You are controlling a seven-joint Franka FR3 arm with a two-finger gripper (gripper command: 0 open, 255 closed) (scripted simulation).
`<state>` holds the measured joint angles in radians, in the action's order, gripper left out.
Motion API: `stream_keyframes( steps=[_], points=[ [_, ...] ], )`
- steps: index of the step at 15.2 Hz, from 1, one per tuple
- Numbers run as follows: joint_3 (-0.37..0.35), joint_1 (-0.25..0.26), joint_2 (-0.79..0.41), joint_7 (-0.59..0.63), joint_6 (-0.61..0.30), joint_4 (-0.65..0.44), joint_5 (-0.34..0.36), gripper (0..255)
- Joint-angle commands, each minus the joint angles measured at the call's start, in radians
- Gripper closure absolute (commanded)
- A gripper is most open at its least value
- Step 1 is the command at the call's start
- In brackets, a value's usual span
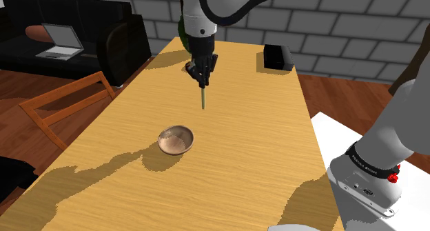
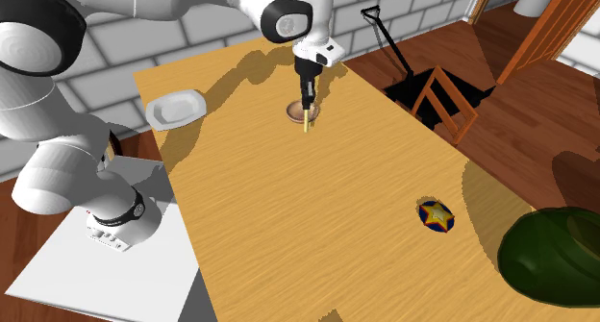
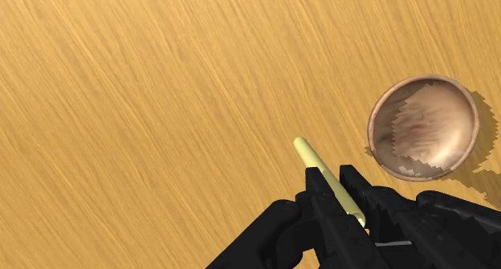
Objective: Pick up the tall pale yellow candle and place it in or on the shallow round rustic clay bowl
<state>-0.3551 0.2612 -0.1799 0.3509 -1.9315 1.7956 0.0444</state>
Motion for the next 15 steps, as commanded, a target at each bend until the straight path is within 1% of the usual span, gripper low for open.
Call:
stream_keyframes(
  steps=[1, 7, 11, 15],
  points=[
    [0.000, -0.001, 0.007, -0.002, 0.024, -0.017, -0.003, 255],
    [-0.002, -0.001, 0.019, -0.004, 0.096, -0.078, -0.008, 255],
    [-0.035, 0.060, -0.045, 0.088, 0.157, -0.198, 0.018, 255],
    [-0.061, 0.132, -0.131, 0.179, 0.230, -0.350, 0.054, 255]
  ],
)
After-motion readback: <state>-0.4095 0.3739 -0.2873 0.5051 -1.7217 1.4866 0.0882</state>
